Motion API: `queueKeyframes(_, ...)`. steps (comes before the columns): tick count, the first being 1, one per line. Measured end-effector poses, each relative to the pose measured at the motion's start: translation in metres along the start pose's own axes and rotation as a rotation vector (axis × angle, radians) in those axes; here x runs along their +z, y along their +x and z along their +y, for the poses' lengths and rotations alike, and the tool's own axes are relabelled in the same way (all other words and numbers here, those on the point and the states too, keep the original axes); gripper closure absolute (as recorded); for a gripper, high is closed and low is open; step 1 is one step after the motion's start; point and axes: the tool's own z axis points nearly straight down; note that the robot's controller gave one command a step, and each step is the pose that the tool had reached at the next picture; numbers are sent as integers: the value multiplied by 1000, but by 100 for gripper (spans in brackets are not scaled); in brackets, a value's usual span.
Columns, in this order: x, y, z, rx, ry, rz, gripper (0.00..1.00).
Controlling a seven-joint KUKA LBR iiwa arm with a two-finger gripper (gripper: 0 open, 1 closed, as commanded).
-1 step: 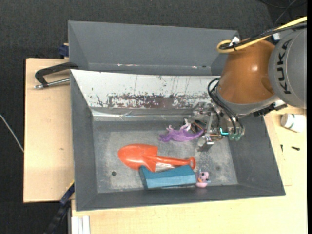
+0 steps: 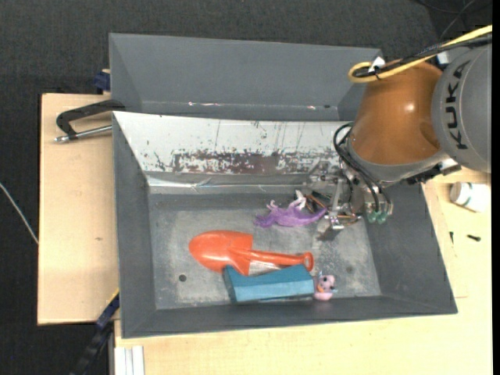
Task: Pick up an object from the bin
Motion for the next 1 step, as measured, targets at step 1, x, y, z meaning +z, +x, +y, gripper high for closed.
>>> queueKeyframes(1,41,-35,-16,-88,1,-8,0)
